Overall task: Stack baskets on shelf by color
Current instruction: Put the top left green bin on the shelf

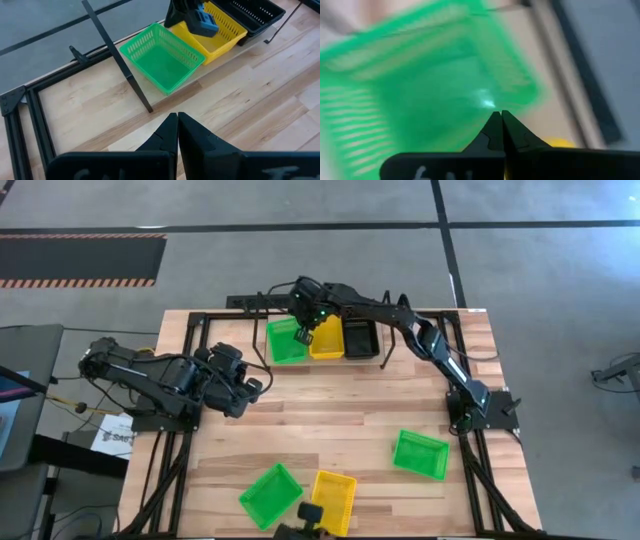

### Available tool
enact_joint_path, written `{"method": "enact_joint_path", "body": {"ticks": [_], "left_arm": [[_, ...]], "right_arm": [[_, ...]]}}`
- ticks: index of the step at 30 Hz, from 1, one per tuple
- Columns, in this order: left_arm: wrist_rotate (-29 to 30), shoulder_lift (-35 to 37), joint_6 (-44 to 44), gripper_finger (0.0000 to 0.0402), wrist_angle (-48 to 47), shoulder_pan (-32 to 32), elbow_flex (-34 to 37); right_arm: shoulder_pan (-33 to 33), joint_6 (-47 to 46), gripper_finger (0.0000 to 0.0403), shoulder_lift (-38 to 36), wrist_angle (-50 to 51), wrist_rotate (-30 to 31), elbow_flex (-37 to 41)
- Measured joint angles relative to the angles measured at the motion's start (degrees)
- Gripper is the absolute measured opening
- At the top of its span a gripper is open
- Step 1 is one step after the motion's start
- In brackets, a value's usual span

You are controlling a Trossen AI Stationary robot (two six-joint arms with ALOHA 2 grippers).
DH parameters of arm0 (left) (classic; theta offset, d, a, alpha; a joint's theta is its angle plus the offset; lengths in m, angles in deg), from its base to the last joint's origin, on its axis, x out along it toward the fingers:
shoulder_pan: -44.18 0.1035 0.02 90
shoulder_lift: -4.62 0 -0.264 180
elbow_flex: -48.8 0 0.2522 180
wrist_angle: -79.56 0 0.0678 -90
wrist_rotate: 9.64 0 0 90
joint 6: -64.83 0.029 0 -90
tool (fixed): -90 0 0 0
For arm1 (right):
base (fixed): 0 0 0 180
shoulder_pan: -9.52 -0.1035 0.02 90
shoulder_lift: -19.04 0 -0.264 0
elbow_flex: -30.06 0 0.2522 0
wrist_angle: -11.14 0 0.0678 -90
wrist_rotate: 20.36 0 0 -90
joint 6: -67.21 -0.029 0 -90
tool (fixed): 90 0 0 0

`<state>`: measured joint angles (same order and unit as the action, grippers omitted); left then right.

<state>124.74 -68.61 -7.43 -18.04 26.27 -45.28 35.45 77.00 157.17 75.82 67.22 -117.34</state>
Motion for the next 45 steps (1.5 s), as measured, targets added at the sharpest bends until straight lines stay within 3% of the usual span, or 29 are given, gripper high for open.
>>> {"method": "enact_joint_path", "body": {"ticks": [2,4,22,45], "left_arm": [[0.0,0.0,0.0,0.0,0.0,0.0,0.0],[0.0,0.0,0.0,0.0,0.0,0.0,0.0],[0.0,0.0,0.0,0.0,1.0,0.0,0.0],[0.0,0.0,0.0,0.0,1.3,0.0,0.0]], "right_arm": [[-0.6,2.6,0.0,0.0,0.0,-7.3,0.0],[-1.6,3.6,0.0,0.0,-0.1,-10.3,0.0],[-3.7,3.6,0.0,0.0,-0.4,0.9,0.0],[0.7,2.2,0.0,0.0,2.9,0.9,0.0]]}}
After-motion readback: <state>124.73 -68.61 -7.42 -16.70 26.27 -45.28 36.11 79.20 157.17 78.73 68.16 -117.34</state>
